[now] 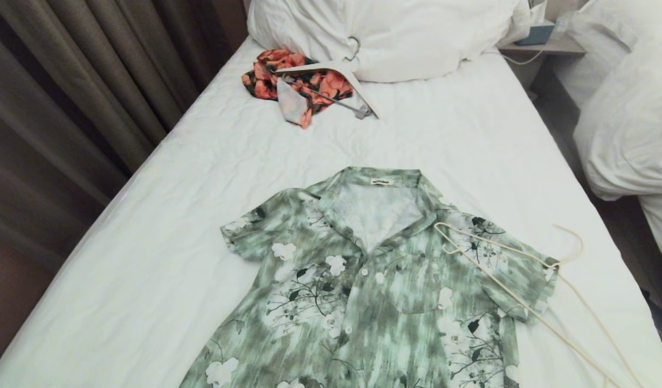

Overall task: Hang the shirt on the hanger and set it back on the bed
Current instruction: Lift the shirt and hanger

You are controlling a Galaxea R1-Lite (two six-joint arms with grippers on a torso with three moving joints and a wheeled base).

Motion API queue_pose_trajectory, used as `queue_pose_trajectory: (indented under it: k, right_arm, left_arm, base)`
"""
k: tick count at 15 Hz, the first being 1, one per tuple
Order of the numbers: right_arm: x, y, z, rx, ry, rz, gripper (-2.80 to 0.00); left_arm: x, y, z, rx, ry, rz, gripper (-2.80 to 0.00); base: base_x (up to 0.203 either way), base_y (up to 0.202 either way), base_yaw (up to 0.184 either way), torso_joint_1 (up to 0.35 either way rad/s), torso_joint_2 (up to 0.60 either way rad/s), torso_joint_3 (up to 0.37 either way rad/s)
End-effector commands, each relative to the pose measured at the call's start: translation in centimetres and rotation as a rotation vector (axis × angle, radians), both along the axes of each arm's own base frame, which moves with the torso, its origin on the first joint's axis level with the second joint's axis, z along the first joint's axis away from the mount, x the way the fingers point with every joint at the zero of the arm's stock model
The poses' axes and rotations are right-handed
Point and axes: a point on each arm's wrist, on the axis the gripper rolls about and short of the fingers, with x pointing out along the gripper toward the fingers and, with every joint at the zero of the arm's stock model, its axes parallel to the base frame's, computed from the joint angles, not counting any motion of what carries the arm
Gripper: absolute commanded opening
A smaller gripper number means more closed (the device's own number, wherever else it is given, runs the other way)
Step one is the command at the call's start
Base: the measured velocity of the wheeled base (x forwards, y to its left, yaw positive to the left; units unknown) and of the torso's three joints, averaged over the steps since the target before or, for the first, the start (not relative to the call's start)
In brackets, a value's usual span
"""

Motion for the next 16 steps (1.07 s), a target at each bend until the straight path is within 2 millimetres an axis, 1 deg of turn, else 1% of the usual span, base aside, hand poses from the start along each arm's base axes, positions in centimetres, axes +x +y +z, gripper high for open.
queue_pose_trajectory:
  k: [1, 3, 4, 6, 8, 10, 12, 13, 14, 16]
  right_arm:
    - [1.1, 0.0, 1.6, 0.001, 0.076, 0.003, -2.80]
    - [3.3, 0.0, 3.6, 0.022, 0.184, -0.001, -2.80]
    - [4.6, 0.0, 4.7, 0.060, 0.234, -0.009, -2.80]
    - [8.4, -0.1, 7.2, 0.183, 0.338, -0.044, -2.80]
    - [12.6, -0.6, 8.3, 0.275, 0.435, -0.089, -2.80]
    - [17.0, -2.1, 8.1, 0.367, 0.528, -0.134, -2.80]
    - [20.8, -4.9, 6.8, 0.462, 0.630, -0.189, -2.80]
    - [22.0, -6.5, 5.8, 0.501, 0.677, -0.200, -2.80]
    - [22.7, -7.9, 5.0, 0.554, 0.703, -0.159, -2.80]
    - [23.7, -10.5, 3.7, 0.685, 0.720, 0.052, -2.80]
  left_arm:
    - [0.0, 0.0, 0.0, 0.001, 0.001, 0.000, -2.80]
    - [0.0, 0.0, 0.0, 0.001, 0.001, 0.000, -2.80]
    - [0.0, 0.0, 0.0, 0.001, 0.001, 0.000, -2.80]
    - [0.0, 0.0, 0.0, 0.001, 0.001, 0.000, -2.80]
    - [0.0, 0.0, 0.0, 0.001, 0.001, 0.000, -2.80]
    - [0.0, 0.0, 0.0, 0.001, 0.000, 0.000, -2.80]
    - [0.0, 0.0, 0.0, 0.001, -0.001, 0.000, -2.80]
    - [0.0, 0.0, 0.0, 0.001, 0.000, 0.000, -2.80]
    - [0.0, 0.0, 0.0, 0.001, 0.001, 0.000, -2.80]
    - [0.0, 0.0, 0.0, 0.001, 0.001, 0.000, -2.80]
  base:
    - [0.000, 0.000, 0.000, 0.000, 0.00, 0.000]
    - [0.000, 0.000, 0.000, 0.000, 0.00, 0.000]
    - [0.000, 0.000, 0.000, 0.000, 0.00, 0.000]
    - [0.000, 0.000, 0.000, 0.000, 0.00, 0.000]
    - [0.000, 0.000, 0.000, 0.000, 0.00, 0.000]
    - [0.000, 0.000, 0.000, 0.000, 0.00, 0.000]
    - [0.000, 0.000, 0.000, 0.000, 0.00, 0.000]
    - [0.000, 0.000, 0.000, 0.000, 0.00, 0.000]
    - [0.000, 0.000, 0.000, 0.000, 0.00, 0.000]
    - [0.000, 0.000, 0.000, 0.000, 0.00, 0.000]
